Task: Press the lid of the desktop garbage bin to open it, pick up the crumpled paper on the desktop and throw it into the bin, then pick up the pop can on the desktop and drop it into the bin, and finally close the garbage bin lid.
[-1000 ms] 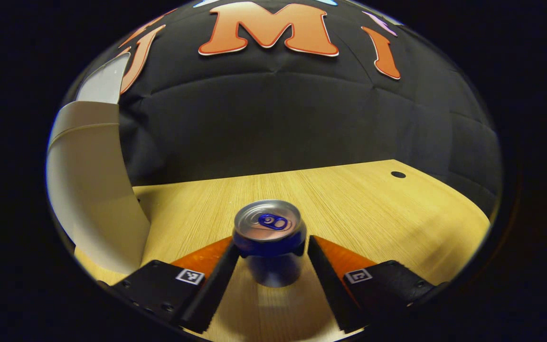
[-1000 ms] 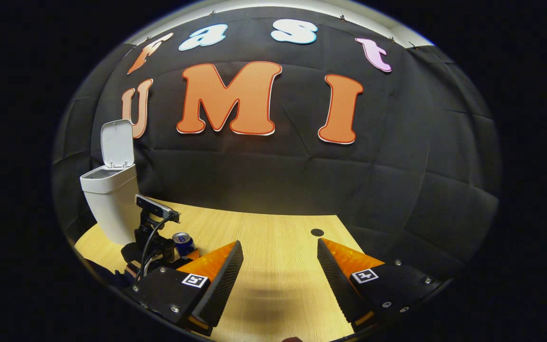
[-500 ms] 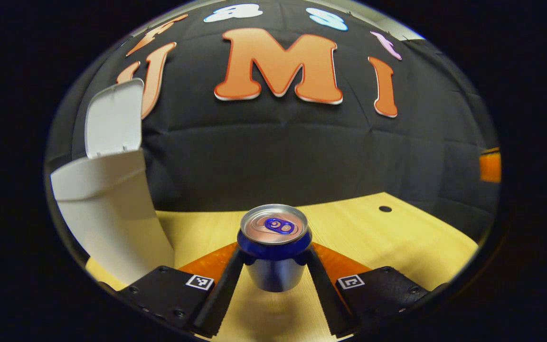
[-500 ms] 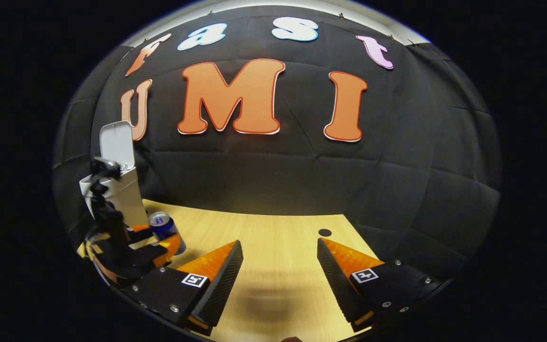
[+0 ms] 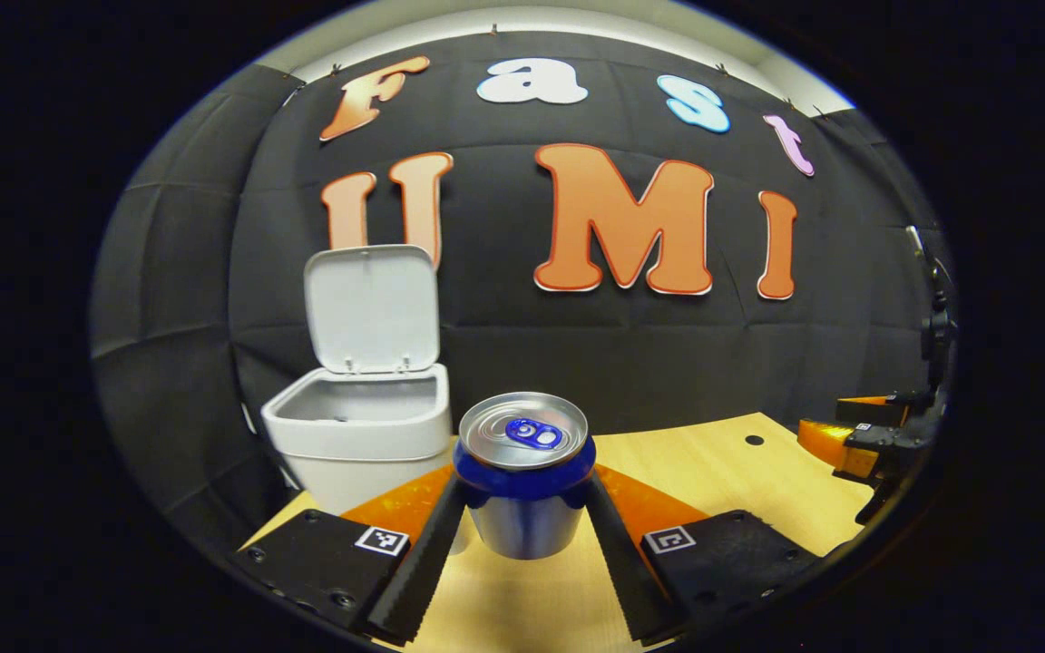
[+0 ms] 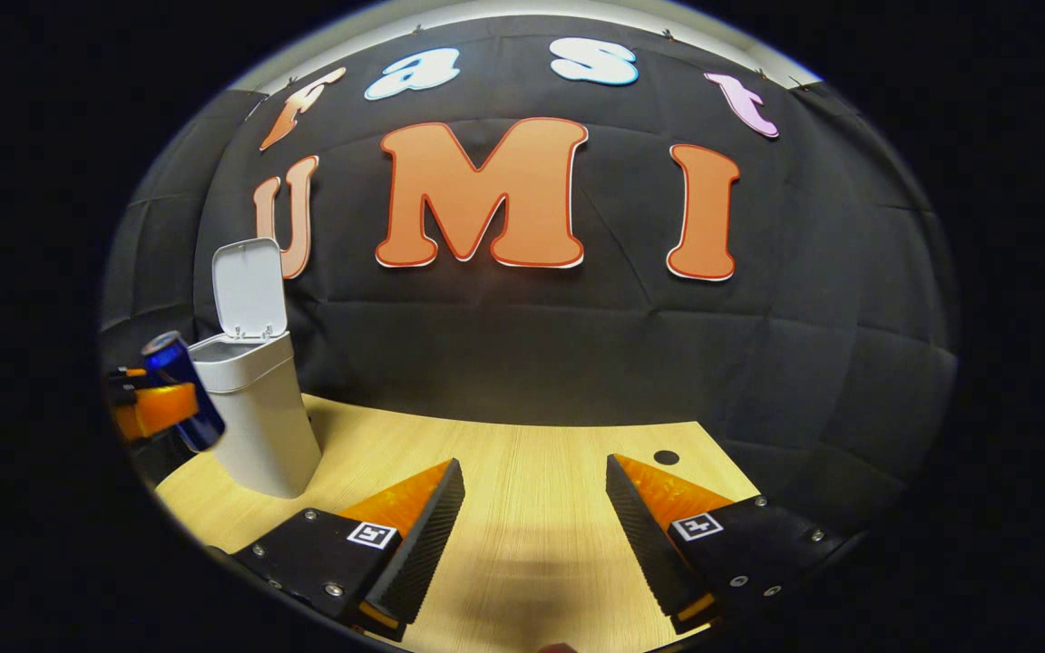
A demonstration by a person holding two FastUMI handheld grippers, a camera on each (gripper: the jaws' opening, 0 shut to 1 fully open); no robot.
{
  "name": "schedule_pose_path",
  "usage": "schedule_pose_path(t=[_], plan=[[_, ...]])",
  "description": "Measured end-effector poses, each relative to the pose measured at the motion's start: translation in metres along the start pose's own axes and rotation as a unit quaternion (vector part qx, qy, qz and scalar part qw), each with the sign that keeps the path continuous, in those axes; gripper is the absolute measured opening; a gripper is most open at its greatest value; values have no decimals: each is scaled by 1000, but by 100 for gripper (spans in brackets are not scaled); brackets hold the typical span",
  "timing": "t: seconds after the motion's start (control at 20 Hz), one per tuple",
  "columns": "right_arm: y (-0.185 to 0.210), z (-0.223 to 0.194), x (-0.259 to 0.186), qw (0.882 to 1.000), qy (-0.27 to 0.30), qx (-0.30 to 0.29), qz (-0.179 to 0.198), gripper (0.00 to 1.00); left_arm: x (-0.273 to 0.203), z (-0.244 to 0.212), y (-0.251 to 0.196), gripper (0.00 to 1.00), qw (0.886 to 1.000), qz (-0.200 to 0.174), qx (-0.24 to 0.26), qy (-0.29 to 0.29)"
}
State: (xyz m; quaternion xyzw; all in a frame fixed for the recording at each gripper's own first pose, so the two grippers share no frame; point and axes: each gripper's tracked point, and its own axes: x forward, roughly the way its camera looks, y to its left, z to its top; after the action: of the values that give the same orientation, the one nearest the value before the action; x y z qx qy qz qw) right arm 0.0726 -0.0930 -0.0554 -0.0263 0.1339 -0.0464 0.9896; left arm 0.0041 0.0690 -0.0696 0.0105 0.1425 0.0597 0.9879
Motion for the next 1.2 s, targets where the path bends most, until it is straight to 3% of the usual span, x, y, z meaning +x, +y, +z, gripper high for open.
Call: schedule_pose_path(t=[0.2, 0.4, 0.6, 0.85, 1.2], plan=[[13, 4, -1, 1000, -6, 7, 3, 94, 3, 29, 58, 78, 999, 37, -21, -1], [24, 11, -5, 1000, -14, 9, 1, 94, 52, 85, 122, 79, 997, 67, -13, -35], [29, 20, -11, 1000, -22, -6, -5, 94, 110, 129, 158, 78, 994, 77, 11, -71], [30, 18, -18, 999, -17, -17, -21, 94, 162, 112, 163, 79, 996, 56, -1, -73], [26, 5, -21, 999, 5, -17, -42, 94, 205, 52, 176, 83, 997, 64, -25, -31]])
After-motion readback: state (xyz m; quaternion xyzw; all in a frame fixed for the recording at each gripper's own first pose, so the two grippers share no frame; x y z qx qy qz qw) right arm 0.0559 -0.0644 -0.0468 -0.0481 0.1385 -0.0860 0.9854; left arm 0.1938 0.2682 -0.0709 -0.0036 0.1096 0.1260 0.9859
